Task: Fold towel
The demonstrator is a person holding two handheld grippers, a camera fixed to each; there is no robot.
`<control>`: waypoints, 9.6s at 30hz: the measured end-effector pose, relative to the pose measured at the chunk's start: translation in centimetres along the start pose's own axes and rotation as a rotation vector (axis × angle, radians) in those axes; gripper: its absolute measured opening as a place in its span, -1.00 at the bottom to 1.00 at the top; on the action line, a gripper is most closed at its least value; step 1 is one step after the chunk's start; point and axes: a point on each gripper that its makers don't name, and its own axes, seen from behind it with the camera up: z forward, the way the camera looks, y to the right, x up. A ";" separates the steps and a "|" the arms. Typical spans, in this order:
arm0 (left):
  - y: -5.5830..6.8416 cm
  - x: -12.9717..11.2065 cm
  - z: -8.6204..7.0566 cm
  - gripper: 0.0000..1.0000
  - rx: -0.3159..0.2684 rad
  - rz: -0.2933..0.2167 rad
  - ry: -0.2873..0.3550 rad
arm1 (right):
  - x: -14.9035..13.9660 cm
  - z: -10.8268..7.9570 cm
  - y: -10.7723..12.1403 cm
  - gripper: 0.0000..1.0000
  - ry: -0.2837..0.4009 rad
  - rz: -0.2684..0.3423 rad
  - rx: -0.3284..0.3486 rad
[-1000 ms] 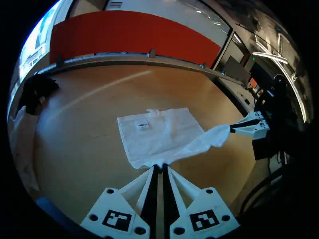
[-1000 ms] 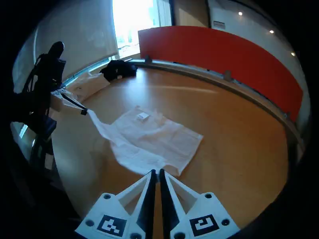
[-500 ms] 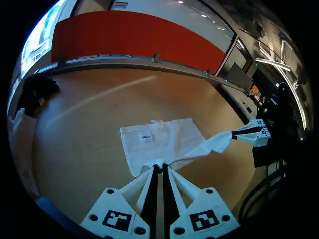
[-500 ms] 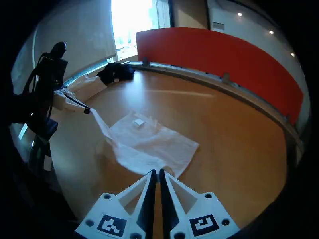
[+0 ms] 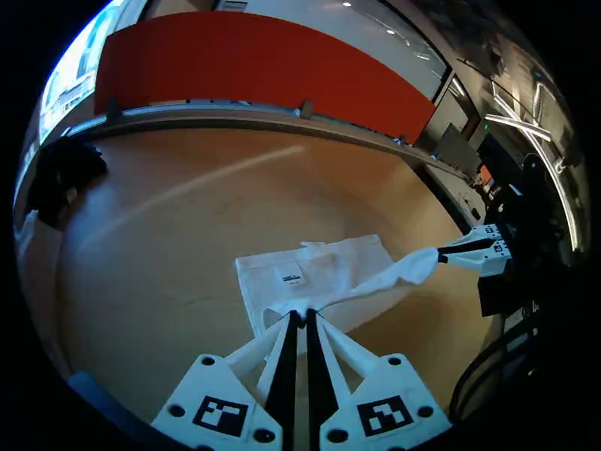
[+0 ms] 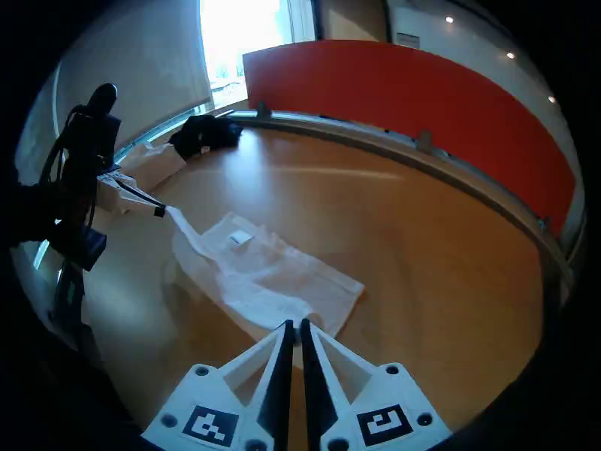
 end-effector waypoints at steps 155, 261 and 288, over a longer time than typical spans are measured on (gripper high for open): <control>-6.1 -14.1 -13.9 0.91 0.386 -0.237 0.043 | 2.9 1.6 -0.9 -0.92 -0.050 -0.305 0.032; -4.8 -14.1 -16.7 0.91 0.333 -0.393 0.173 | -0.8 11.1 -11.0 0.36 -0.207 -0.313 0.115; -4.9 -13.7 -16.1 0.91 0.328 -0.393 0.169 | -2.6 11.3 -10.2 -0.61 -0.192 -0.134 0.035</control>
